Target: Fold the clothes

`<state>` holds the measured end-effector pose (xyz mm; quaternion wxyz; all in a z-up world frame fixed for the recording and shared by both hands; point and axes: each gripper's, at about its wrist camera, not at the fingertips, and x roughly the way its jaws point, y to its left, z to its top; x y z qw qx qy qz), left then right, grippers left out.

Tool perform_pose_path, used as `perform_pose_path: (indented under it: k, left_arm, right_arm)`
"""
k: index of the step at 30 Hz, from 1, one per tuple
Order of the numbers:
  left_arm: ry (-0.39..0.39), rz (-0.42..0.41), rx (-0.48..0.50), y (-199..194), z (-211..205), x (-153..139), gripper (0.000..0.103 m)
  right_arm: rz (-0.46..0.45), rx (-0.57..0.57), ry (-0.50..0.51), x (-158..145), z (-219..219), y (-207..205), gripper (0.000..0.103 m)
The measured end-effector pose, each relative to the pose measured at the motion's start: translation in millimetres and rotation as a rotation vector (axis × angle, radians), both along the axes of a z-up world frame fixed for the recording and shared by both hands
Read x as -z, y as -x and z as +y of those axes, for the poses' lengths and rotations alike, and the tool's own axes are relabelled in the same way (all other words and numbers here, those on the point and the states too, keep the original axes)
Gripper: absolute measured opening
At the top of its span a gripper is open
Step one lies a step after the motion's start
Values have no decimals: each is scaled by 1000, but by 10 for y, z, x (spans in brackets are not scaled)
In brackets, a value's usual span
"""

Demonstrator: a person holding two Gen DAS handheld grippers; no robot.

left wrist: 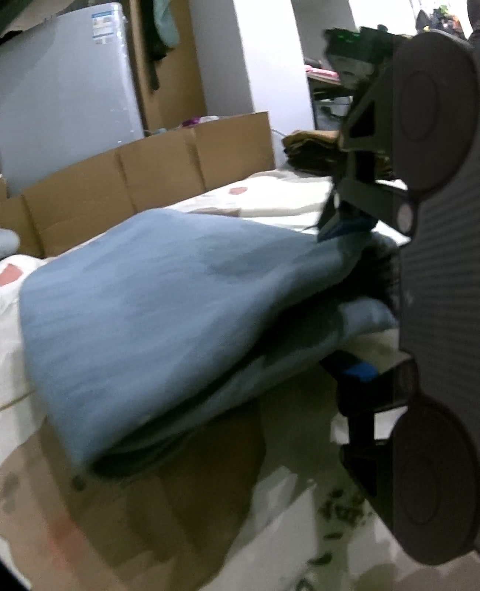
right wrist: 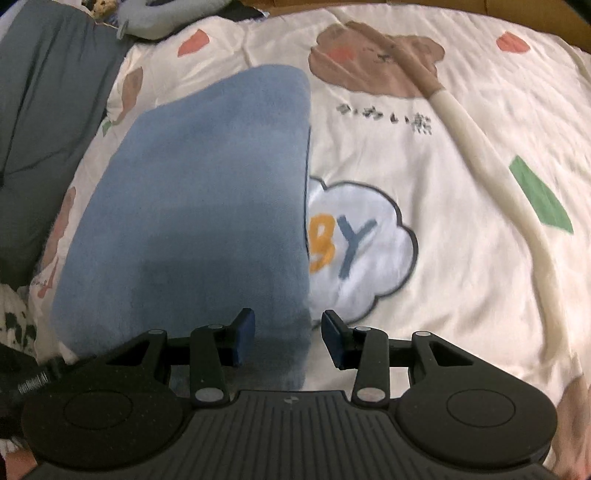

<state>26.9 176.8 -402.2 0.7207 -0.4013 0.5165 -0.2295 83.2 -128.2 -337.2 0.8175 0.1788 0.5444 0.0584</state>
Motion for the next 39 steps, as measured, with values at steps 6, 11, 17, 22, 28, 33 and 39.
perform_pose_path:
  k: [6, 11, 17, 22, 28, 33, 39]
  left_arm:
    - [13, 0, 57, 13, 42, -45, 18]
    - [2, 9, 32, 20, 159, -57, 13]
    - [-71, 27, 11, 115, 387, -133, 20]
    - [-147, 13, -25, 240, 712, -378, 35]
    - [-267, -12, -67, 328, 1029, -678, 59]
    - [-416, -93, -88, 317, 1187, -985, 93]
    - [-519, -188, -91, 135, 1257, -1183, 95]
  right_arm:
    - [18, 1, -22, 32, -47, -29, 47]
    - [7, 5, -40, 35, -91, -24, 47]
    - [-28, 58, -66, 71, -173, -159, 47]
    - [-21, 81, -119, 70, -174, -282, 50]
    - [-44, 32, -93, -44, -144, -341, 63]
    - [-60, -27, -63, -109, -189, -448, 84]
    - [-43, -72, -84, -75, -226, -564, 95]
